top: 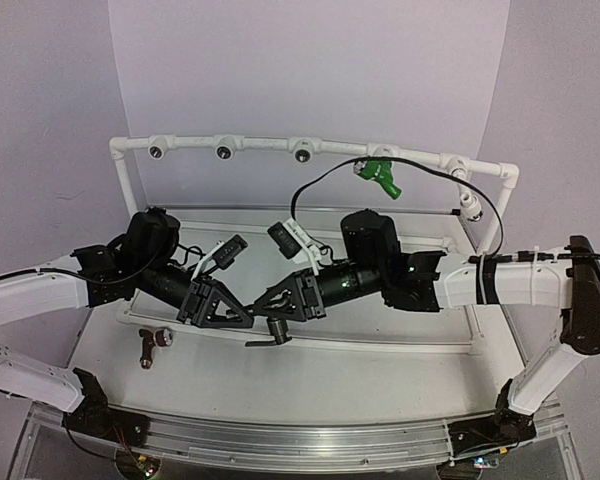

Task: Install the water faucets

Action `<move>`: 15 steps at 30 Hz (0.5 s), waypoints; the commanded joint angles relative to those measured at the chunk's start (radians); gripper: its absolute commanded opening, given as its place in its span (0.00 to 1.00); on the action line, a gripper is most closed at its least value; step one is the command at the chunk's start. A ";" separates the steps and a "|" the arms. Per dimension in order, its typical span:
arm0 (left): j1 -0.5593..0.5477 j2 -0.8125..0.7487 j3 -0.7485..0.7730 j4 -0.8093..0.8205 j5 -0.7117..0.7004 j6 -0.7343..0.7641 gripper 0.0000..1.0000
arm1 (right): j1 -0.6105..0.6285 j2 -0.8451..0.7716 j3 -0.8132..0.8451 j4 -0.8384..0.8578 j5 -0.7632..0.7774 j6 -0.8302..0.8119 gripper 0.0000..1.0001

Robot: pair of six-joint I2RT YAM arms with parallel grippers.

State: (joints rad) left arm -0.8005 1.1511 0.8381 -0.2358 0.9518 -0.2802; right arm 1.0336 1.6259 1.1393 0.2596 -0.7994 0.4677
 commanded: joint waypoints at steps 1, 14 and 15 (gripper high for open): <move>0.001 -0.005 0.065 0.022 0.002 0.030 0.00 | 0.009 0.003 0.029 0.011 -0.041 -0.023 0.32; 0.001 -0.010 0.069 0.016 -0.004 0.030 0.00 | 0.008 0.000 0.013 0.007 -0.050 -0.031 0.25; 0.001 -0.012 0.068 0.015 -0.009 0.030 0.00 | 0.008 0.000 0.011 0.007 -0.050 -0.032 0.27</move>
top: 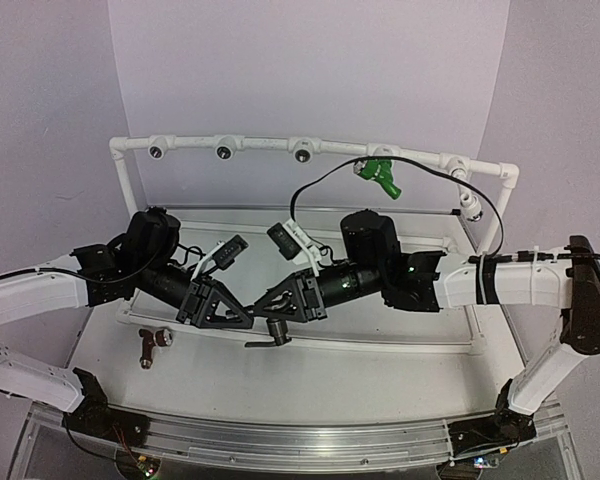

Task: Install the water faucets

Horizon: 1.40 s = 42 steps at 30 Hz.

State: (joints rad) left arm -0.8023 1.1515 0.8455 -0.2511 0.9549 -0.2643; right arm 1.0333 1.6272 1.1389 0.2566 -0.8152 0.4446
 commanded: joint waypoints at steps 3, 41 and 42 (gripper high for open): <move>0.003 -0.017 0.061 0.030 -0.015 0.013 0.00 | 0.009 -0.005 0.005 0.010 -0.034 -0.014 0.34; 0.304 -0.089 0.022 -0.076 -0.850 -0.289 0.83 | 0.031 -0.164 -0.164 -0.212 0.676 -0.098 0.00; 0.353 -0.056 0.027 -0.081 -0.816 -0.296 0.83 | 0.032 -0.155 -0.168 -0.228 0.680 -0.093 0.00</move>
State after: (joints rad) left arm -0.5528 1.0070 0.8408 -0.2631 0.3180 -0.4829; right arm 1.0571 1.4770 0.9646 0.1115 -0.2563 0.3872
